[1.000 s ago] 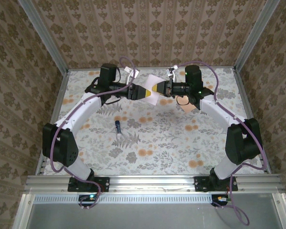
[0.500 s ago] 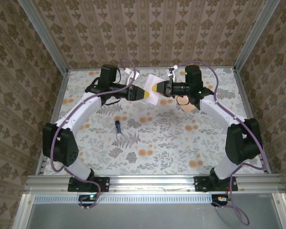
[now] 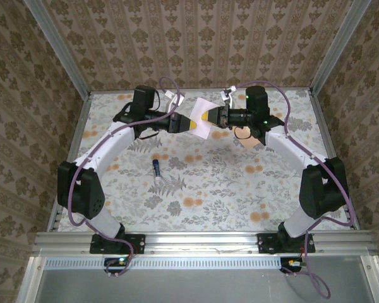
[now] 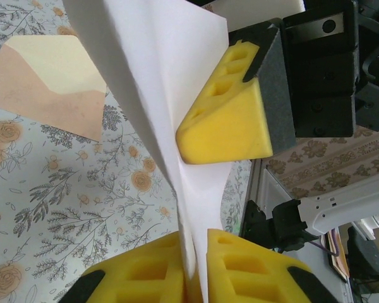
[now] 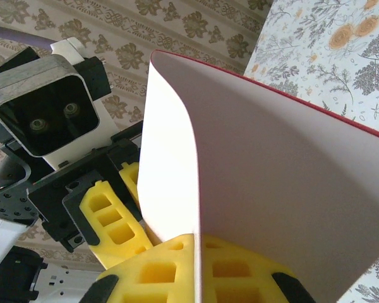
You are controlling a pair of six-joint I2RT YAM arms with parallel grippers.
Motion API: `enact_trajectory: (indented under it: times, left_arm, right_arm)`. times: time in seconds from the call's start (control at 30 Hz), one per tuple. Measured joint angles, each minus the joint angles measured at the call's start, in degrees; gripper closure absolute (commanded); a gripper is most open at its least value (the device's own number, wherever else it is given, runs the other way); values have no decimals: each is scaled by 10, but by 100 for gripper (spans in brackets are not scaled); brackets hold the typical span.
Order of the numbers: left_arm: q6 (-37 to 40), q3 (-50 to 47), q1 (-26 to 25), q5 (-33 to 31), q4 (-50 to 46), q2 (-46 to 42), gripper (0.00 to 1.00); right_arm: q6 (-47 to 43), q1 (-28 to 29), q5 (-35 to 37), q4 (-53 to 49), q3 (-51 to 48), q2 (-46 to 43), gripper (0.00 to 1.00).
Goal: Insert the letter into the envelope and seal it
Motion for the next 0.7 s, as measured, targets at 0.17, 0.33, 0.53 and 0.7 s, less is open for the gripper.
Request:
enact_trajectory:
  times: [0.17,0.33,0.53,0.7]
  left_arm:
    - [-5,0,4,0,5,0,93]
    - [-16,-2,5,2,15,0,98]
    - [-31,-6,16,3,43,0,100]
    - [-55,-11,24,3,75,0,100]
  right_arm:
    - [-7,0,0,-2,0,-6,96]
    - [-10,-1,5,-2,0,-9,89]
    - [-13,-7,12,-12,0,-14,71]
    - [-17,-17,21,-23,0,-32,31]
